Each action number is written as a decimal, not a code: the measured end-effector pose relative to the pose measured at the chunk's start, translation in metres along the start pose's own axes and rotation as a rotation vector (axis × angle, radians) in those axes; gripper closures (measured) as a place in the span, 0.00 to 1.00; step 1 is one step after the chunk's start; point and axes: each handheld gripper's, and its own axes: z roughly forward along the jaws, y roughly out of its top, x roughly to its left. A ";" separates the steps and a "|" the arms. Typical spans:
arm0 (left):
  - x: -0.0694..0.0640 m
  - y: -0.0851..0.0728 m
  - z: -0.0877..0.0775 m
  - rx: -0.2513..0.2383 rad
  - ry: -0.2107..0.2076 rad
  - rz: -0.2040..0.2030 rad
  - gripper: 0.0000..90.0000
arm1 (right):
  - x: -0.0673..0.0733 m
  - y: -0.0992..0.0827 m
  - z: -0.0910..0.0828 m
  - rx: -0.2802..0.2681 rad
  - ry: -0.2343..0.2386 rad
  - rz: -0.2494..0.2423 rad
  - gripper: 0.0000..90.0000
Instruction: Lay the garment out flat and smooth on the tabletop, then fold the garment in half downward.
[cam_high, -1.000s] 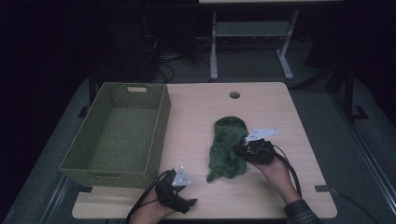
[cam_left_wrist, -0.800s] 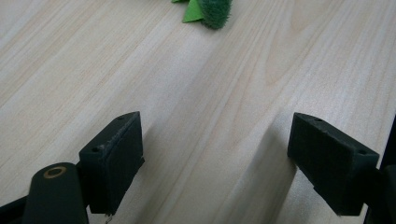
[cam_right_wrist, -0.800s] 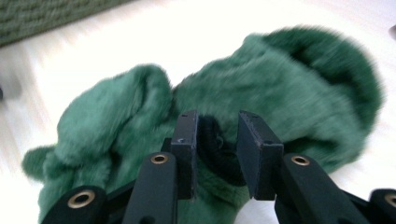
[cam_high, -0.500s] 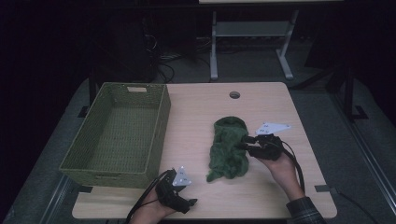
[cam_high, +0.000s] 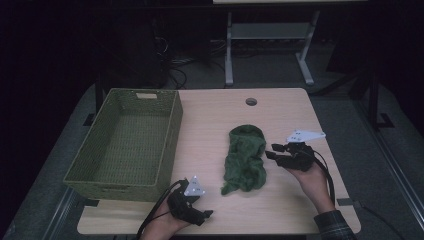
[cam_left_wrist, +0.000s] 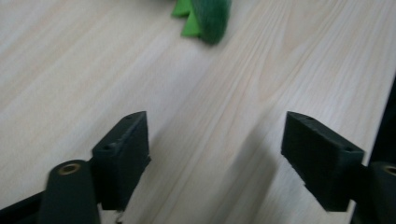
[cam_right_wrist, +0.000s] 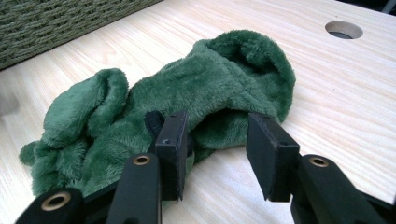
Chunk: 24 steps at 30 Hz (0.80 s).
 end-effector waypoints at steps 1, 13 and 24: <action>0.000 0.002 0.000 -0.008 -0.005 0.002 0.29 | 0.000 0.001 0.000 0.001 0.000 -0.003 0.64; 0.008 0.052 -0.008 -0.120 -0.053 0.006 0.87 | -0.005 0.007 0.004 0.005 0.006 0.002 0.66; 0.022 0.109 0.012 -0.191 -0.109 0.037 1.00 | -0.009 0.007 0.011 0.011 0.013 0.006 0.66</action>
